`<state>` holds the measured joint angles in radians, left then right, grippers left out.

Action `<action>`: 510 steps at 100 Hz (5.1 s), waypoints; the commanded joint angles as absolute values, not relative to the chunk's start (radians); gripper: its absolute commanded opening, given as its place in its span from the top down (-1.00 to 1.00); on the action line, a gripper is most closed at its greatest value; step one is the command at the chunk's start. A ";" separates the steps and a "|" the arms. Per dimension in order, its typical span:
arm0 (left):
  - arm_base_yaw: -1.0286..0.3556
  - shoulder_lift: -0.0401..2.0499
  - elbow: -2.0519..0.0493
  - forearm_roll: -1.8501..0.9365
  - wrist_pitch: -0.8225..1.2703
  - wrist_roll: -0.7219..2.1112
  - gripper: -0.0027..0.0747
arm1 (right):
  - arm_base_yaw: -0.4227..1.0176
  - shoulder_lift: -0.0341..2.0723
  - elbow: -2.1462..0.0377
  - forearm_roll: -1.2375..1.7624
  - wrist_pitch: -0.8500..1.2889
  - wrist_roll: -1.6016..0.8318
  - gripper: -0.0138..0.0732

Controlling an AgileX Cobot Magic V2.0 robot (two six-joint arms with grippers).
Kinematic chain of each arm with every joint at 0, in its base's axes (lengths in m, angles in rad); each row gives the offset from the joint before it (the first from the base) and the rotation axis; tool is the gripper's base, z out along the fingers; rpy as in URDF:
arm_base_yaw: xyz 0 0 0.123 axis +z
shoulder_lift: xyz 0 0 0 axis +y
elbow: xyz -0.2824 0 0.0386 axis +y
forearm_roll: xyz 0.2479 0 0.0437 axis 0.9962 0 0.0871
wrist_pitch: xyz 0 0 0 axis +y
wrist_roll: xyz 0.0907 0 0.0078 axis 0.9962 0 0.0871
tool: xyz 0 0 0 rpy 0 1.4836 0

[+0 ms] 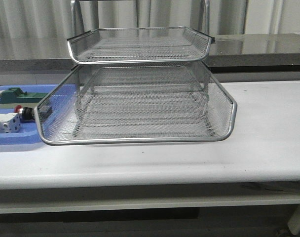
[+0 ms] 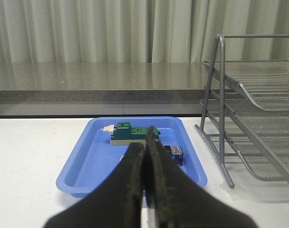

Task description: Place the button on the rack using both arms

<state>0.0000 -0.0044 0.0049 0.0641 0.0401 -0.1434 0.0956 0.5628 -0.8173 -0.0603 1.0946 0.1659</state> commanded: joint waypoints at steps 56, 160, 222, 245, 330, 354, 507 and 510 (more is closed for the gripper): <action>-0.002 0.484 -0.624 0.015 0.430 -0.148 0.98 | 0.094 0.564 -0.851 -0.080 1.048 0.165 0.84; -0.002 1.248 -1.112 0.067 0.753 0.018 -0.73 | 0.094 0.564 -0.851 -0.080 1.048 0.165 0.84; -0.002 1.434 -1.308 -0.040 0.764 0.331 -0.81 | 0.094 0.564 -0.851 -0.080 1.048 0.165 0.84; -0.002 1.683 -1.601 -0.124 0.885 0.567 -0.81 | 0.094 0.564 -0.851 -0.080 1.048 0.165 0.84; -0.039 2.197 -2.020 -0.140 1.002 0.874 -0.80 | 0.094 0.564 -0.851 -0.080 1.048 0.165 0.84; -0.039 2.249 -2.020 -0.099 0.991 0.874 -0.80 | 0.094 0.564 -0.851 -0.080 1.048 0.165 0.84; -0.041 2.283 -2.020 -0.098 0.924 0.900 0.73 | 0.094 0.564 -0.851 -0.080 1.048 0.165 0.84; -0.041 2.274 -2.020 -0.098 0.924 0.900 0.73 | 0.094 0.564 -0.851 -0.080 1.048 0.165 0.84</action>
